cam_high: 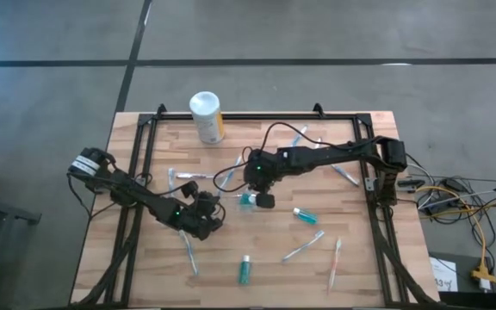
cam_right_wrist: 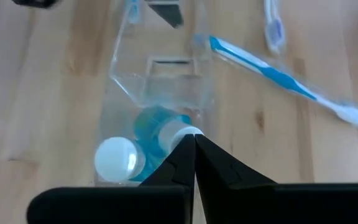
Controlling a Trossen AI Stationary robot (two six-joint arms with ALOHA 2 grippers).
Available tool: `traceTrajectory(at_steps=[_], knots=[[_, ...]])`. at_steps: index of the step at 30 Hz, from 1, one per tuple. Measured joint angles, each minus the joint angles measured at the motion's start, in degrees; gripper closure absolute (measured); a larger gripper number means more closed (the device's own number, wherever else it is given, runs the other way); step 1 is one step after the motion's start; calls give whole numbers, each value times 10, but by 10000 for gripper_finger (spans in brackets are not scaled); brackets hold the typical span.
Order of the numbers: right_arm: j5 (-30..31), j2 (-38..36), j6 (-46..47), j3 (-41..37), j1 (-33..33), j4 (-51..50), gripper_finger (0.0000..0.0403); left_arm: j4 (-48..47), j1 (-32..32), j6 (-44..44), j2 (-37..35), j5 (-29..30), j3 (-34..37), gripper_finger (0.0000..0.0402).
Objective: Pick & Place toothbrushing station
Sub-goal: Adjust the transparent organizer
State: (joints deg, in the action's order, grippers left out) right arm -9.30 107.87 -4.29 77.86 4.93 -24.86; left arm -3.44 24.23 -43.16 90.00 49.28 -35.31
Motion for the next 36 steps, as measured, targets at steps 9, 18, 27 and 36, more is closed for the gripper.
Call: traceTrajectory(at_steps=[9,18,27,36], knots=[[-3,7,-6,16,-16,0,394,19,-8,13,13,-1,0,397],[-4,7,-4,24,-40,1,394,104,-27,56,82,-22,0,394],[-4,7,6,23,-56,-3,394,109,-29,60,84,-20,-1,393],[4,7,9,22,-69,3,394,112,-30,61,84,-19,-1,396]])
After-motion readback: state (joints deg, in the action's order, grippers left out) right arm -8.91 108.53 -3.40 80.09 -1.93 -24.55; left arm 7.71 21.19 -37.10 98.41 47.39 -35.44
